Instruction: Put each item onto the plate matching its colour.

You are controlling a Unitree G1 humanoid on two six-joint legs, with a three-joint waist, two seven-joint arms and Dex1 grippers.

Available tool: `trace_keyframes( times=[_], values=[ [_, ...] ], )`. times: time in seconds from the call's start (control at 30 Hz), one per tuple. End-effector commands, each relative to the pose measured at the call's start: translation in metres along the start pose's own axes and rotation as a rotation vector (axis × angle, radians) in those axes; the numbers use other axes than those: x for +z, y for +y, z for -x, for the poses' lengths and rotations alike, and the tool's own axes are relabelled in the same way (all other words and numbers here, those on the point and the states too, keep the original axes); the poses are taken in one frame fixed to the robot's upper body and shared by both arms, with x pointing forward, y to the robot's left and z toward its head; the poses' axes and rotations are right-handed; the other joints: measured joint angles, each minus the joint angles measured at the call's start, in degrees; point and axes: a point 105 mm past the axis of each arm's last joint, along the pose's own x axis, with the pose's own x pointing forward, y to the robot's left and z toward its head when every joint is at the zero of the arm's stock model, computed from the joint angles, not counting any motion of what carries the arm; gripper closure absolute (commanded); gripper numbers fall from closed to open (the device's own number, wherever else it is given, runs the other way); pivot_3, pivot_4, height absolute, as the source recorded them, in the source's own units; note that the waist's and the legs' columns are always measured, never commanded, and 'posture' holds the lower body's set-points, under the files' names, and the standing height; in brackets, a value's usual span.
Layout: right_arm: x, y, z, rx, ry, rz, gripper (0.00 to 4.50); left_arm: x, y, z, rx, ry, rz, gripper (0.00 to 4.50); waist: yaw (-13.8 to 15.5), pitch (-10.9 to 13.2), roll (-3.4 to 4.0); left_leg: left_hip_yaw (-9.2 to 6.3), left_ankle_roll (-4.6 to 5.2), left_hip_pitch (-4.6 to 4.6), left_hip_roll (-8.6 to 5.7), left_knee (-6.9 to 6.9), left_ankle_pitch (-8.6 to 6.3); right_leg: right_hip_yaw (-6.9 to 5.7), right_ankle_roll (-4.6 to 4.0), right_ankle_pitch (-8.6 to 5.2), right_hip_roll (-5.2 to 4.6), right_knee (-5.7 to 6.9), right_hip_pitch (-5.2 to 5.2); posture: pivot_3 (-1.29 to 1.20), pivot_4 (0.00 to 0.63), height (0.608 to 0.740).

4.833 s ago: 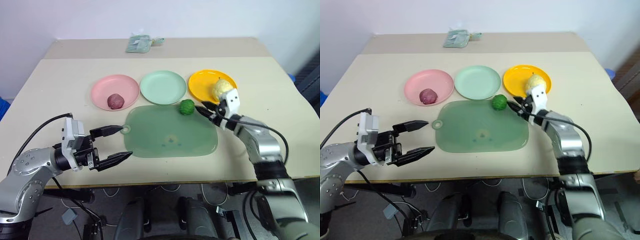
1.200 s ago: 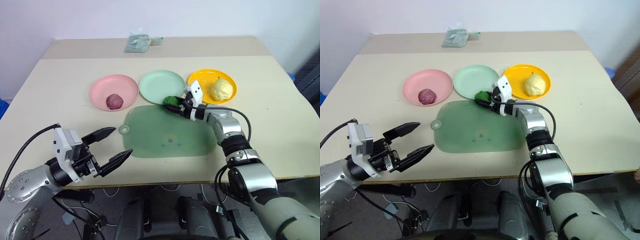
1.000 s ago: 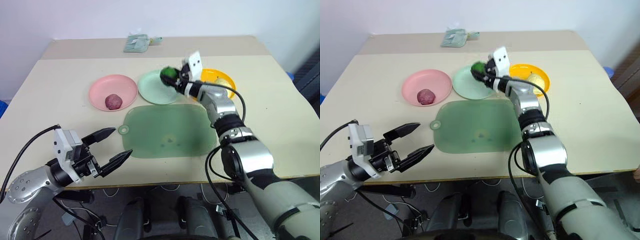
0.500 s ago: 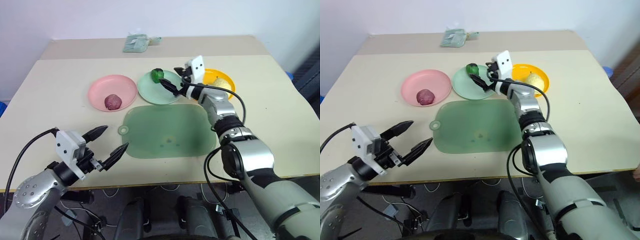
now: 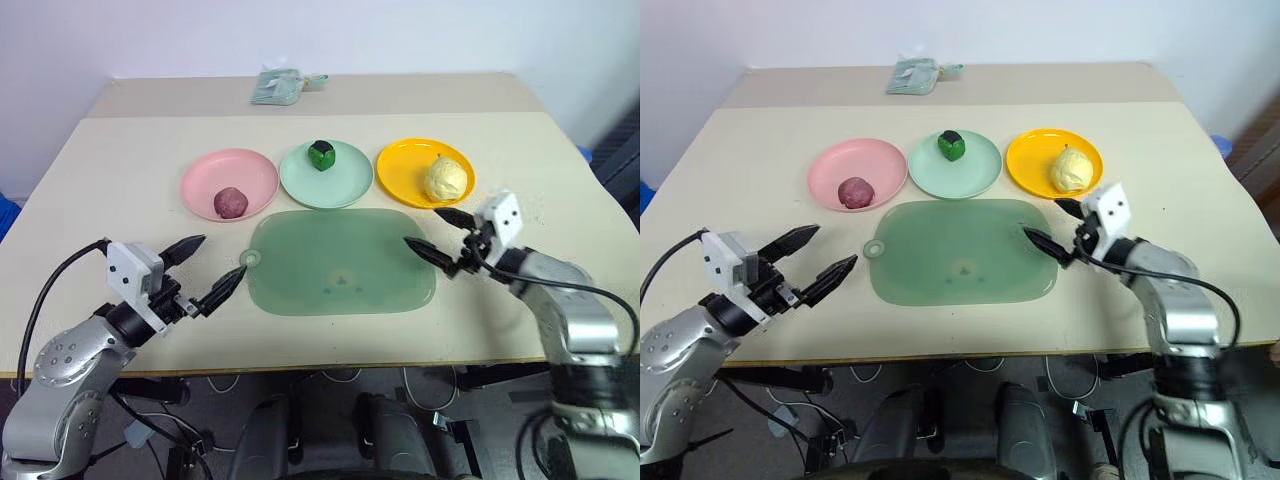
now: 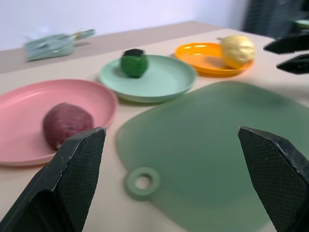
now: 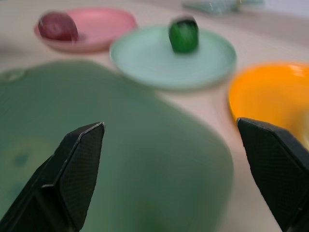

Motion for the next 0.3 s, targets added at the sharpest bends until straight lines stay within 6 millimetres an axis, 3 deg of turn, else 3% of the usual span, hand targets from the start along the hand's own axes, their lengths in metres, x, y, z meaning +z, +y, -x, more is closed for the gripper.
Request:
trace_keyframes(
  times=[0.03,0.3],
  values=[
    [0.0198,-0.0014,0.0167,-0.036,-0.041,0.032,0.03,0.0071,-0.0044,-0.0008,-0.068,-0.030,-0.004,0.00,0.03,0.00,0.00,0.00,0.00,0.00,0.00,0.00,0.00,0.00,0.00,0.00,0.00,0.00,-0.01,0.00,0.150,0.740],
    [0.0225,-0.0038,0.0196,-0.071,-0.044,0.025,0.03,0.0045,-0.0044,-0.0060,-0.110,-0.017,0.003,0.00,0.19,0.00,-0.01,-0.02,0.04,0.00,-0.01,0.03,-0.01,0.00,-0.01,0.00,0.00,-0.02,0.02,0.00,0.150,0.740]
  ],
)
